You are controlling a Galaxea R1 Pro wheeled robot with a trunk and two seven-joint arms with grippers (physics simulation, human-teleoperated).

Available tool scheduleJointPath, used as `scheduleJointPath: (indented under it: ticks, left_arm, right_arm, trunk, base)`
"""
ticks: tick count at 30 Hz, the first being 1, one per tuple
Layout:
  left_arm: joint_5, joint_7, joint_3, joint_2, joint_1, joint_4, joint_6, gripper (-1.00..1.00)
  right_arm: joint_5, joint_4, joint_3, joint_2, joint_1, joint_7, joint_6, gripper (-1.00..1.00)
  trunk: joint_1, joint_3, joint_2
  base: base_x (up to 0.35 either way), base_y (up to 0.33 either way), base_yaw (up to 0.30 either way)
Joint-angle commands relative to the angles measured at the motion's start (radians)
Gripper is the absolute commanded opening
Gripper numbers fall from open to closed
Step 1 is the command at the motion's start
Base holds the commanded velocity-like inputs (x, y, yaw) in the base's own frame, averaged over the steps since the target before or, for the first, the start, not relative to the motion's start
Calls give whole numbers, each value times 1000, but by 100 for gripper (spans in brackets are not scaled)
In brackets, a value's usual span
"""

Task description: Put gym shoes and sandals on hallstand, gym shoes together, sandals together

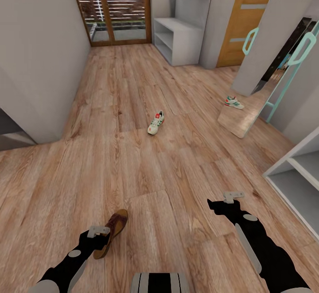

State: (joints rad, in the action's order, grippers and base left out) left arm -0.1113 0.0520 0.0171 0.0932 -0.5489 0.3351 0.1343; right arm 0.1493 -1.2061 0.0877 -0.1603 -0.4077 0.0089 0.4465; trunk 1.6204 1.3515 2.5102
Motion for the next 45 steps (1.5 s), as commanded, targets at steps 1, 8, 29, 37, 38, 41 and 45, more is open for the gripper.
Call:
scheduleJointPath:
  ticks: [1, 8, 29, 37, 38, 41, 45]
  left_arm:
    - [-11, 2, 2, 0, 0, -1, 4, 100]
    - [-11, 2, 2, -1, 0, -1, 4, 100]
    - [-17, 3, -5, -4, 4, 1, 4, 100]
    - [-17, 5, -9, -1, 6, 0, 4, 100]
    - [-18, 5, -12, -1, 6, -1, 4, 100]
    - [-18, 11, -29, 1, 6, -2, 3, 100]
    - [-18, 21, -53, 2, 6, -5, 3, 100]
  right_arm:
    - [7, -1, 1, -1, 0, -1, 4, 100]
    - [7, -1, 1, -1, 0, -1, 4, 100]
    - [7, -1, 0, -1, 0, -1, 6, 100]
    - [7, -1, -2, -1, 0, -1, 6, 100]
    - [6, -1, -2, -1, 0, -1, 6, 100]
    - [6, -1, -3, -1, 0, -1, 6, 100]
    - [6, -1, -3, -1, 0, -2, 6, 100]
  trunk:
    - [0, 1, 0]
    - [0, 1, 0]
    - [0, 1, 0]
    - [0, 1, 0]
    - [0, 1, 0]
    - [0, 1, 0]
    - [0, 1, 0]
  base:
    - [7, 3, 0]
    - [3, 1, 0]
    - [69, 21, 0]
    - [0, 0, 0]
    - [0, 0, 0]
    - [0, 0, 0]
    - [0, 0, 0]
